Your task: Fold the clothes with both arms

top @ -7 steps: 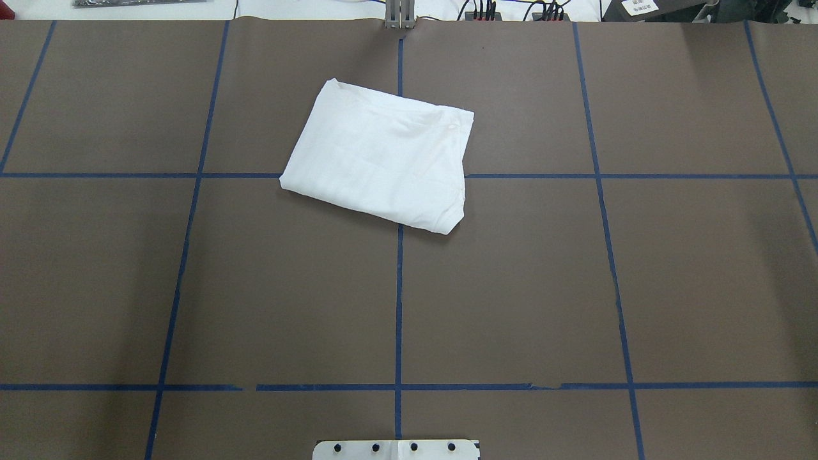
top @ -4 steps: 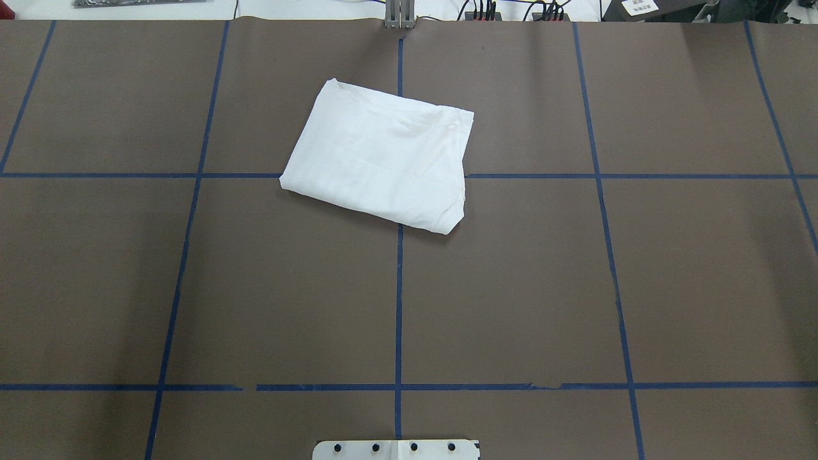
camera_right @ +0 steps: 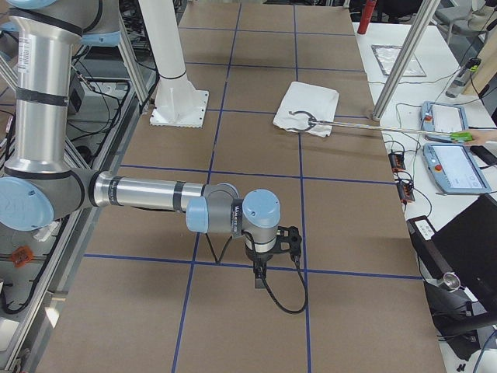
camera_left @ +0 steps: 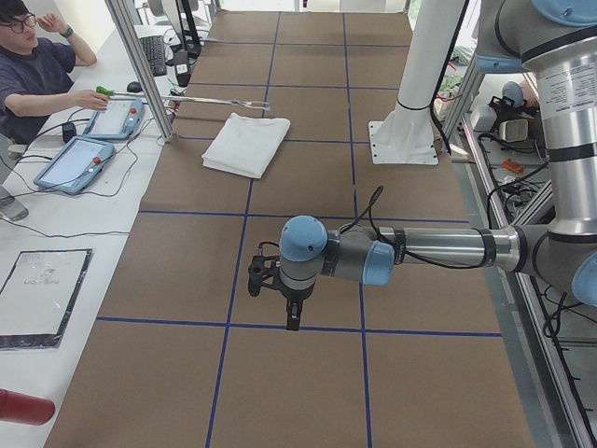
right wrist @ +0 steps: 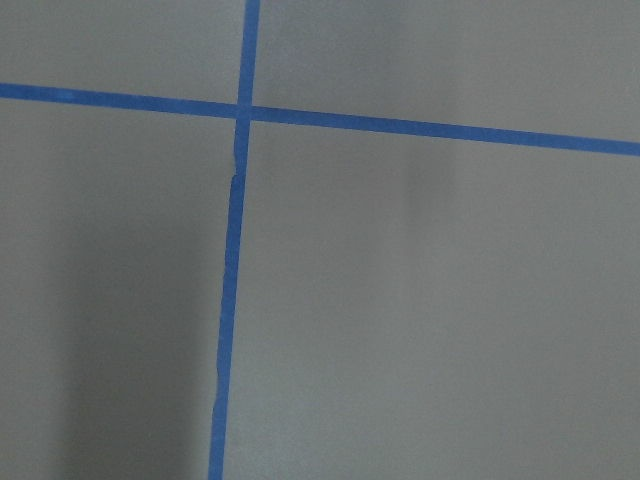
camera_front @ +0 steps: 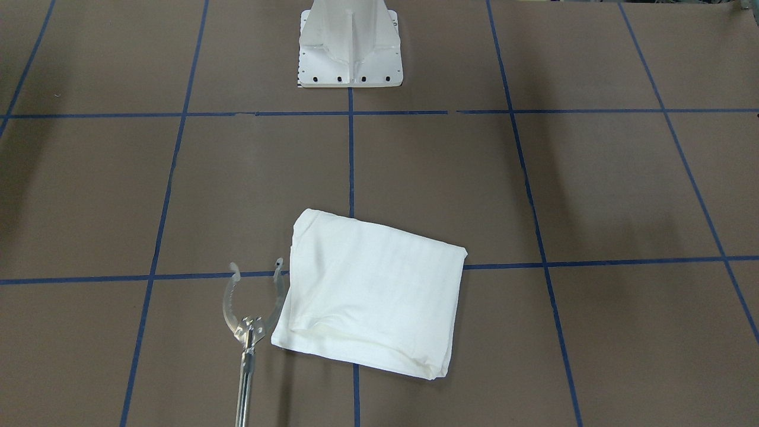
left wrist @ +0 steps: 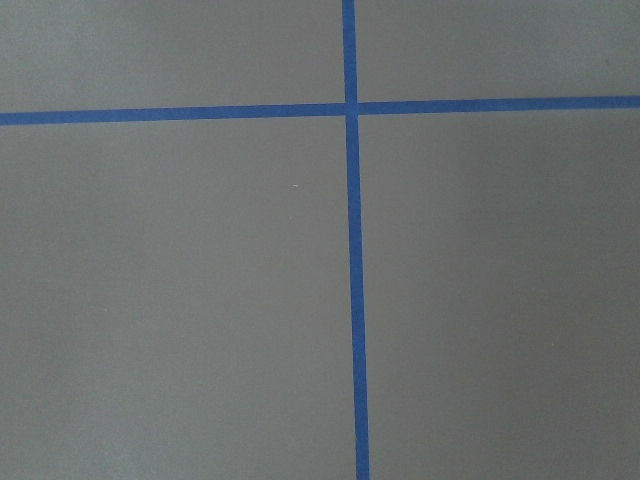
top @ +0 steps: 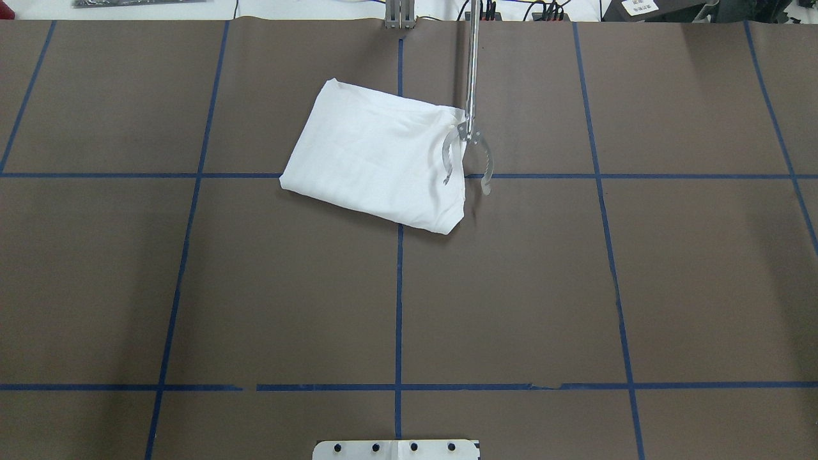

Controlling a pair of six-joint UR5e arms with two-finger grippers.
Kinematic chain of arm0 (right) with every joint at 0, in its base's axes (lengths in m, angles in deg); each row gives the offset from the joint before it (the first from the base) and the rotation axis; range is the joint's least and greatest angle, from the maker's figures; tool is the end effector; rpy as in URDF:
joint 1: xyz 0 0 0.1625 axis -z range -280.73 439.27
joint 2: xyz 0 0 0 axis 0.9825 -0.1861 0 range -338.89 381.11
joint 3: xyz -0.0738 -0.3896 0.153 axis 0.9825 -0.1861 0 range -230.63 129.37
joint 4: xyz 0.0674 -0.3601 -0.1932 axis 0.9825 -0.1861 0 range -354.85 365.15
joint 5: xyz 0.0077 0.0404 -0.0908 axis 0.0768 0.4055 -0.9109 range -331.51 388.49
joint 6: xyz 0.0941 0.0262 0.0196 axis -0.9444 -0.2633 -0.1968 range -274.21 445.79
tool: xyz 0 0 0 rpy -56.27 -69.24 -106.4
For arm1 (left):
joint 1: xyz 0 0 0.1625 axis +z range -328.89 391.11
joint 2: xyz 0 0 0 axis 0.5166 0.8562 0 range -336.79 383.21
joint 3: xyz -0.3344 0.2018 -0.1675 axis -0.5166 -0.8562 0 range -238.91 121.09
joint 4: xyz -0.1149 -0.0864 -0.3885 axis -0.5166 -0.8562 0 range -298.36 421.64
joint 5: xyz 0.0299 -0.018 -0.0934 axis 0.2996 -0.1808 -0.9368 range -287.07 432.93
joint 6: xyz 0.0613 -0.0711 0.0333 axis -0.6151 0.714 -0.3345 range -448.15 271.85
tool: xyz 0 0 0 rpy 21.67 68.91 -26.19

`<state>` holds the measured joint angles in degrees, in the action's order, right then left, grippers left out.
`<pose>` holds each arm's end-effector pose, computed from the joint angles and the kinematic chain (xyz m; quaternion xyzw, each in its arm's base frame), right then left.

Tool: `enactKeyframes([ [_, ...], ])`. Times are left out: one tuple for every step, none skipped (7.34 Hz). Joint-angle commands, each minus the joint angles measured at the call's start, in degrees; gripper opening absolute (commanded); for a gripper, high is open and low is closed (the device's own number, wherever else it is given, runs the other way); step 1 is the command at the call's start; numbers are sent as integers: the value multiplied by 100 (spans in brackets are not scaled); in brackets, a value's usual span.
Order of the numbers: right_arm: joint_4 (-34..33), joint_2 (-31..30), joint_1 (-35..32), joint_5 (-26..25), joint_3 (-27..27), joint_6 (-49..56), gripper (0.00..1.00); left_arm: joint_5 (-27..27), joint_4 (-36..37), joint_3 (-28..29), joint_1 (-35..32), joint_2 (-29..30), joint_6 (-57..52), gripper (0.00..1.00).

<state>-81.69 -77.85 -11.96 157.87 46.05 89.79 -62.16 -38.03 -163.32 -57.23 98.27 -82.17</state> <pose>0.0792 -0.4250 0.6734 0.0227 -0.3362 -0.0254 0.9412 -0.0513 -0.3939 0.6303 0.0480 0.3863 -0.0042 0.9211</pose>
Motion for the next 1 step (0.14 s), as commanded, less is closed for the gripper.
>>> enactKeyframes([
  [0,0,0,0,0,4,100,0,0,0,0,0,0,100],
])
